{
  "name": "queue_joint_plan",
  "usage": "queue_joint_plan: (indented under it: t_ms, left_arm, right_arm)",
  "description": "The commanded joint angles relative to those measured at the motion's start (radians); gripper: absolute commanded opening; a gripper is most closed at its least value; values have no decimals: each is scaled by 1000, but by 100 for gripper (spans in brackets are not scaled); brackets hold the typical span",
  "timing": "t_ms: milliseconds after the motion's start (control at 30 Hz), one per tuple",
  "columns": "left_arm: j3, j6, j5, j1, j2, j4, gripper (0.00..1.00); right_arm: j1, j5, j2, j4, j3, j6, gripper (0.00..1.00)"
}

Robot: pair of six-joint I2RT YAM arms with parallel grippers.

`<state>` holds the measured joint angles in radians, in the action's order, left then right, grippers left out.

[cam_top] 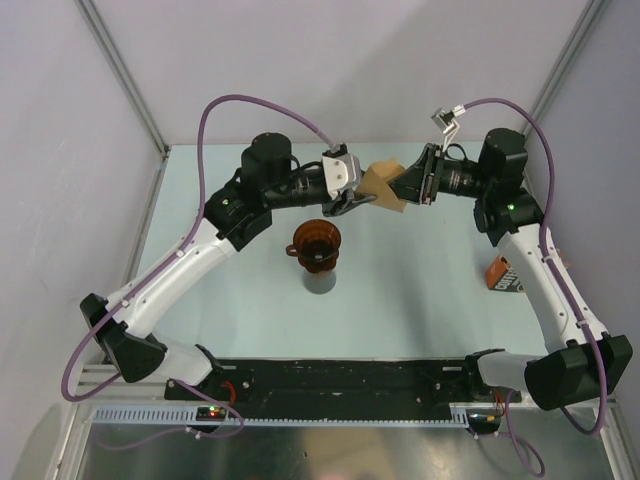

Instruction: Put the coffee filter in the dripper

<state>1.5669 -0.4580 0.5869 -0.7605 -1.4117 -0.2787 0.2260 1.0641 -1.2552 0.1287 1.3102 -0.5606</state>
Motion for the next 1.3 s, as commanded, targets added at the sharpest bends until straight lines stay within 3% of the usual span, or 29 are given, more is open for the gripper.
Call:
queue_joint_plan:
  t_ms: [0, 67, 133, 233, 333, 467, 600, 767, 900, 1033, 1267]
  left_arm:
    - [8, -45, 0, 7, 30, 8, 44]
    - [4, -52, 10, 7, 33, 8, 42]
    - [-5, -54, 40, 7, 43, 8, 44]
    - [-17, -35, 59, 9, 61, 8, 66]
    - [-15, 39, 24, 13, 73, 8, 79]
    - [23, 203, 14, 63, 80, 7, 82]
    - [38, 285, 1, 89, 91, 8, 80]
    - [57, 309, -197, 58, 57, 8, 80]
    - [89, 439, -370, 40, 17, 8, 85]
    - [92, 566, -415, 36, -3, 13, 87]
    - [132, 651, -465, 29, -73, 14, 85]
  right_arm:
    - [9, 20, 14, 29, 27, 30, 14]
    - [7, 19, 10, 21, 26, 27, 4]
    - [4, 15, 9, 9, 26, 32, 1]
    - [5, 7, 17, 14, 28, 94, 0]
    - [25, -42, 33, 113, 51, 274, 0]
    - [94, -284, 67, 264, 68, 628, 0]
    - [141, -515, 72, 281, 66, 768, 0]
    - [186, -678, 68, 234, 66, 723, 0]
    - [223, -829, 68, 183, 66, 616, 0]
    - [258, -943, 67, 143, 66, 545, 0]
    - [313, -1057, 51, 98, 66, 502, 0]
